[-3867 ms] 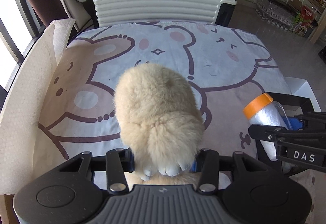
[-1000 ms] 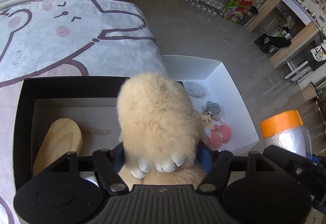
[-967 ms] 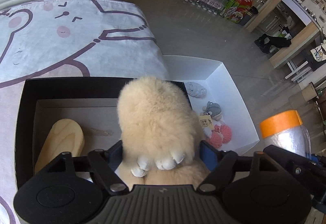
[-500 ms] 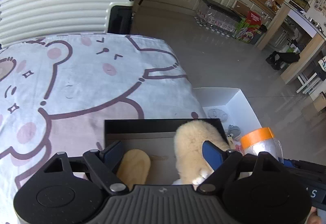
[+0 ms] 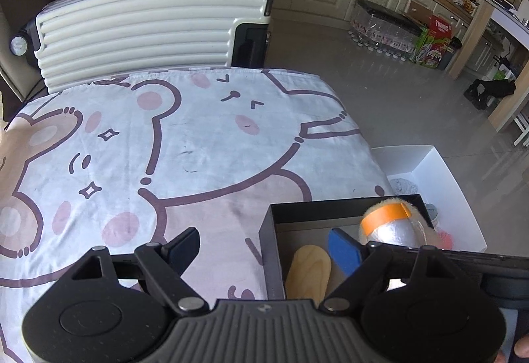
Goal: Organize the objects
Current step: 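Lower the bunny and roll into the black box with both grippers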
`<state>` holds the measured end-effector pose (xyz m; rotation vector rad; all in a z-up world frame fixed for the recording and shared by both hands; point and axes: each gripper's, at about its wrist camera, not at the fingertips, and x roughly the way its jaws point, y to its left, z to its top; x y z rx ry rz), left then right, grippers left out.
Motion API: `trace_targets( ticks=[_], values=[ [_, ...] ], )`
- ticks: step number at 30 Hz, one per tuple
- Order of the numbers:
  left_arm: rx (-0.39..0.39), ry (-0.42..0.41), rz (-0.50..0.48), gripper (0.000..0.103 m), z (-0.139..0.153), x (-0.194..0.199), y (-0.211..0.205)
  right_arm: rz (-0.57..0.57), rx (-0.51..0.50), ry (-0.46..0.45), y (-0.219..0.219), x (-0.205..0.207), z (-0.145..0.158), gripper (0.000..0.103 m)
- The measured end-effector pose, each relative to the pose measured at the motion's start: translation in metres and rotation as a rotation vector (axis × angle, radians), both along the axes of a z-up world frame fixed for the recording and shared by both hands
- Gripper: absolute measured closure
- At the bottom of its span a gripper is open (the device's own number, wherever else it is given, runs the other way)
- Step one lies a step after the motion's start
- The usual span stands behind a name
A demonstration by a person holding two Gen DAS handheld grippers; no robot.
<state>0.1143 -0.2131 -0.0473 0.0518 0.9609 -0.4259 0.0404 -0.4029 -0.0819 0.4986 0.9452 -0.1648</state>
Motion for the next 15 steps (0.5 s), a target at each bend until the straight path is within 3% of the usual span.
trace_targets(
  ticks=[6, 8, 9, 11, 15],
  values=[
    [-0.003, 0.003, 0.009, 0.018, -0.005, 0.009, 0.006, -0.065, 0.043, 0.036, 0.000, 0.017, -0.024, 0.061],
    [-0.001, 0.006, 0.012, 0.018, -0.008, 0.011, 0.007, -0.073, -0.003, 0.051, 0.005, 0.024, -0.028, 0.059],
    [0.003, 0.008, 0.012, 0.018, -0.009, 0.013, 0.007, -0.077, -0.046, 0.060, 0.008, 0.026, -0.029, 0.058],
    [0.008, 0.014, 0.012, 0.018, -0.011, 0.014, 0.008, -0.072, -0.074, 0.054, 0.010, 0.027, -0.028, 0.038],
    [0.015, 0.018, 0.012, 0.018, -0.013, 0.014, 0.008, -0.067, -0.070, 0.053, 0.010, 0.028, -0.026, 0.037]
  ],
)
